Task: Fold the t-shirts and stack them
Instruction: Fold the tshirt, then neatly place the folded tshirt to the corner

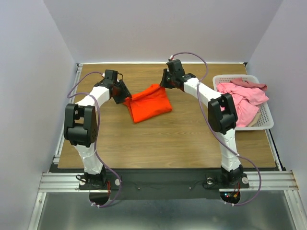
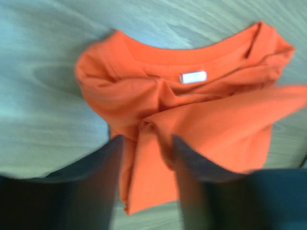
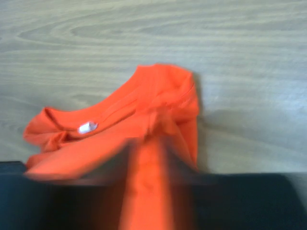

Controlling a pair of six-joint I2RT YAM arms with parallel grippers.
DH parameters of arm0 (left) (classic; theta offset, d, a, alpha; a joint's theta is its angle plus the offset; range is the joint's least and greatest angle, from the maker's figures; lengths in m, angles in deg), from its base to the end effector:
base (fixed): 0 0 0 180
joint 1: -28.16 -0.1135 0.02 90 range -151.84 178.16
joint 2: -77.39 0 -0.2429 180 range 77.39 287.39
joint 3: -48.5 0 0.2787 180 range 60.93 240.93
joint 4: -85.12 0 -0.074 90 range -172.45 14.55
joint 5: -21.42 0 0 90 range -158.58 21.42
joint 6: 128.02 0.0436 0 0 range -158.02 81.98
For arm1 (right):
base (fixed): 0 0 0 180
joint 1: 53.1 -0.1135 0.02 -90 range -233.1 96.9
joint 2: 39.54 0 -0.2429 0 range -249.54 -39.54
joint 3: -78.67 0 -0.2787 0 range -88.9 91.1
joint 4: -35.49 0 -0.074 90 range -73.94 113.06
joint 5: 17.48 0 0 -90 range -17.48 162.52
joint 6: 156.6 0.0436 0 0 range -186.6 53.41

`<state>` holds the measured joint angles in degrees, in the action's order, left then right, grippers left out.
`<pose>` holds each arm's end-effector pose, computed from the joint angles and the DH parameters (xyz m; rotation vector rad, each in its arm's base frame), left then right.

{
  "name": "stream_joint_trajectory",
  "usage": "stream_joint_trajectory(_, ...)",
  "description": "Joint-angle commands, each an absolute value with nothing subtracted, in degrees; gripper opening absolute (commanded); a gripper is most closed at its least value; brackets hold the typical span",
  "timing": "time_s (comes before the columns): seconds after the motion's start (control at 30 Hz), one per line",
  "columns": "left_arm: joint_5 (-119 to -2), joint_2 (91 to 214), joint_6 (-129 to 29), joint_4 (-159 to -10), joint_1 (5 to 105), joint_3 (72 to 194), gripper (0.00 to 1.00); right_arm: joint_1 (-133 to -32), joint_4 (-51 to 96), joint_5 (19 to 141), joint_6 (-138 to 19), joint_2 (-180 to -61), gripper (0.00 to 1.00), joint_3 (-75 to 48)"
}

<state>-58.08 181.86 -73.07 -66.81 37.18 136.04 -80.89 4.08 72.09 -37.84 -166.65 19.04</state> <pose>0.4234 -0.0753 0.1849 -0.4546 2.3749 -0.5813 0.4742 0.2495 0.2019 0.0236 2.2893 0.5196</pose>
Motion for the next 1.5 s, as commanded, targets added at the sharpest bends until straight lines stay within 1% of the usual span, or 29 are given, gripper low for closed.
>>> stream_joint_trajectory(0.0, -57.9, 182.0, -71.3, -65.3, 35.8, 140.8, 0.72, -79.0, 6.2, 74.4, -39.6, -168.1, 0.54, 23.6)
stream_joint_trajectory(0.03, -58.0, 181.6, -71.3, -65.3, 35.8, 140.8, 0.91, -78.9, 5.7, 74.3, -40.1, -168.0, 0.62, 23.7)
stream_joint_trajectory(0.07, -58.2, 181.1, -71.1, -65.4, 35.8, 140.6, 0.98, -78.8, 5.3, 73.8, -40.3, -167.7, 0.97, 23.6)
stream_joint_trajectory(0.1, -58.5, 179.6, -71.1, -65.6, 35.8, 140.2, 0.99, -78.8, 5.0, 73.4, -41.1, -167.2, 1.0, 23.2)
stream_joint_trajectory(0.23, -58.7, 175.2, -71.1, -67.7, 35.9, 135.7, 0.99, -78.8, 4.8, 73.2, -41.9, -162.4, 1.0, 17.4)
stream_joint_trajectory(0.37, -57.4, 172.8, -69.6, -70.1, 36.6, 128.7, 0.99, -78.8, 4.9, 74.2, -42.0, -154.9, 1.0, 7.6)
stream_joint_trajectory(0.4, -56.9, 172.4, -68.5, -71.4, 36.9, 127.8, 0.99, -78.8, 4.9, 74.3, -42.0, -151.2, 1.0, 2.4)
stream_joint_trajectory(0.43, -56.2, 172.3, -68.2, -72.2, 37.3, 126.5, 0.99, -78.8, 4.9, 74.5, -42.0, -149.4, 1.0, -0.1)
stream_joint_trajectory(0.5, -56.4, 172.8, -67.6, -73.4, 37.7, 125.9, 0.99, -78.9, 4.9, 74.4, -41.6, -144.3, 1.0, -7.1)
stream_joint_trajectory(0.63, -57.4, 176.4, -67.2, -73.9, 37.7, 126.9, 0.99, -78.8, 4.9, 74.3, -40.2, -136.0, 1.0, -16.7)
stream_joint_trajectory(0.73, -56.5, 179.9, -67.0, -74.9, 37.8, 128.6, 0.98, -78.9, 5.0, 73.0, -39.3, -131.7, 1.0, -21.2)
stream_joint_trajectory(0.8, -57.1, 181.4, -67.0, -75.2, 37.9, 129.9, 0.91, -78.8, 5.0, 72.9, -38.7, -127.9, 1.0, -25.1)
stream_joint_trajectory(0.83, -57.8, 182.6, -67.0, -75.5, 38.0, 130.4, 0.85, -78.9, 5.0, 72.9, -38.6, -126.8, 1.0, -26.2)
stream_joint_trajectory(0.87, -60.4, 183.3, -67.0, -74.9, 37.9, 131.8, 0.8, -78.8, 4.9, 72.9, -38.5, -124.6, 1.0, -28.5)
stream_joint_trajectory(0.9, -61.5, 185.0, -66.9, -74.3, 37.9, 132.7, 0.72, -78.8, 4.9, 71.4, -38.4, -123.8, 1.0, -29.4)
stream_joint_trajectory(0.93, -62.5, 185.8, -66.4, -73.7, 37.9, 133.9, 0.7, -78.8, 4.9, 70.6, -38.3, -122.9, 1.0, -30.4)
stream_joint_trajectory(1.0, -62.9, 188.3, -65.4, -72.4, 37.9, 136.9, 0.61, -78.8, 4.9, 69.4, -38.6, -120.8, 1.0, -32.3)
stream_joint_trajectory(1.03, -62.7, 189.0, -65.1, -72.4, 37.9, 137.6, 0.54, -78.8, 4.9, 69.1, -38.7, -120.1, 1.0, -32.8)
stream_joint_trajectory(1.13, -63.8, 191.3, -63.3, -72.3, 37.9, 140.1, 0.39, -78.8, 4.8, 67.0, -39.4, -118.9, 1.0, -34.3)
stream_joint_trajectory(1.17, -65.0, 192.2, -62.5, -71.6, 37.8, 142.6, 0.21, -78.8, 4.8, 66.0, -39.7, -118.7, 1.0, -34.8)
stream_joint_trajectory(1.2, -67.2, 194.1, -61.6, -69.2, 37.7, 144.4, 0.09, -78.8, 4.8, 65.4, -39.8, -118.5, 1.0, -35.1)
stream_joint_trajectory(1.23, -69.9, 195.0, -59.5, -68.0, 37.6, 147.9, 0.0, -78.9, 4.8, 64.5, -39.7, -117.9, 1.0, -35.9)
stream_joint_trajectory(1.37, -71.9, 196.7, -54.0, -65.7, 35.9, 153.2, 0.0, -78.8, 4.8, 62.4, -39.9, -116.6, 1.0, -37.3)
stream_joint_trajectory(1.47, -70.0, 197.4, -46.1, -66.4, 32.9, 157.1, 0.0, -78.8, 4.8, 61.3, -40.1, -115.7, 1.0, -38.6)
